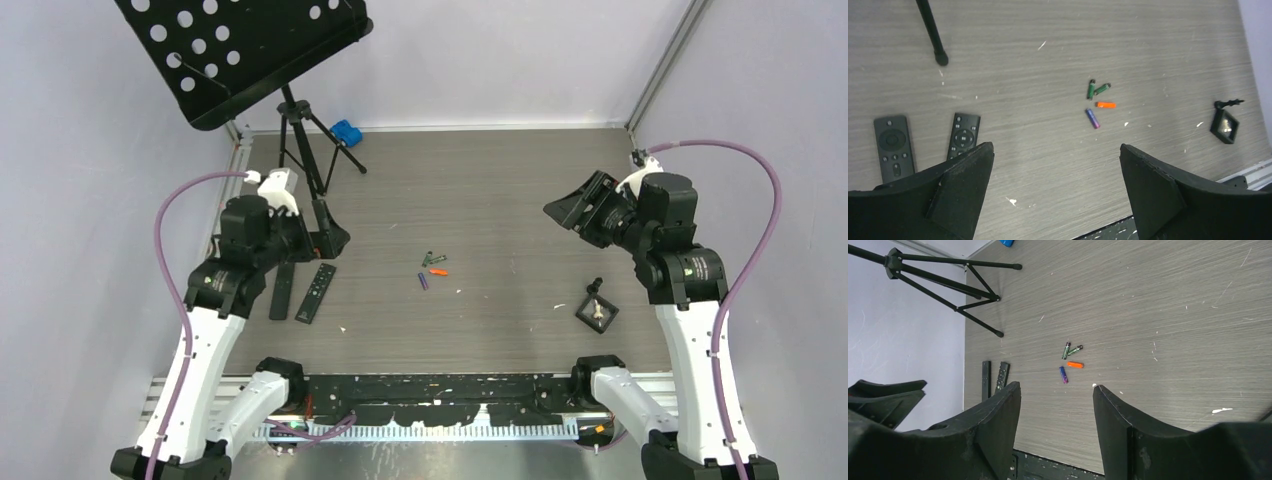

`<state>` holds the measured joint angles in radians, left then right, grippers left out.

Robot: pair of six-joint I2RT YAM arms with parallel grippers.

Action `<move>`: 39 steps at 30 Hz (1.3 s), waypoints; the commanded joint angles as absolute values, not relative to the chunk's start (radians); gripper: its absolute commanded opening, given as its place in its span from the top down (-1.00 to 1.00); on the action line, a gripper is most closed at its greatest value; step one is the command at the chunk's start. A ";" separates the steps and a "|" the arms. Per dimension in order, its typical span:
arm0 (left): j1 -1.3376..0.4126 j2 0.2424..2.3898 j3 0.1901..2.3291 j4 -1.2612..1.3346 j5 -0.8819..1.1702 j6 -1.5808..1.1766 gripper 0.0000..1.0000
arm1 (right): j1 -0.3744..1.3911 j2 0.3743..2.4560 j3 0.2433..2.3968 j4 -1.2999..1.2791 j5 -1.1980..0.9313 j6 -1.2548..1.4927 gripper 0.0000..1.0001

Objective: Load the batteries into the remote control

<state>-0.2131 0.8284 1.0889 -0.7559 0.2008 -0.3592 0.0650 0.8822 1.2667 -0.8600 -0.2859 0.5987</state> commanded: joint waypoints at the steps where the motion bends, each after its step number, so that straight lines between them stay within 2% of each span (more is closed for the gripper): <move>1: -0.209 0.820 1.016 -0.662 0.158 -0.389 -0.99 | 0.063 0.846 1.215 -0.787 -0.296 0.642 -0.21; 7: -0.210 0.852 0.934 -0.703 -0.016 -0.444 -0.96 | 0.065 0.865 1.091 -0.723 -0.331 0.681 -0.19; 13: -0.198 0.933 0.852 -0.682 -0.074 -0.575 -0.96 | 0.080 0.893 1.002 -0.660 -0.333 0.710 -0.20; 18: -0.140 1.030 0.809 -0.665 -0.158 -0.637 -0.96 | 0.103 0.899 0.953 -0.636 -0.317 0.730 -0.36; 31: -0.106 1.277 0.754 -0.542 -0.131 -0.646 -0.98 | 0.164 0.933 0.856 -0.557 -0.273 0.782 -0.45; 39: -0.107 1.420 0.762 -0.513 -0.097 -0.611 -0.91 | 0.233 0.970 0.862 -0.548 -0.239 0.784 -0.46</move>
<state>-0.1097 1.3952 0.7578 -0.5705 -0.1127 -0.6289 0.2073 0.9661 0.8505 -0.5930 -0.2707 0.7715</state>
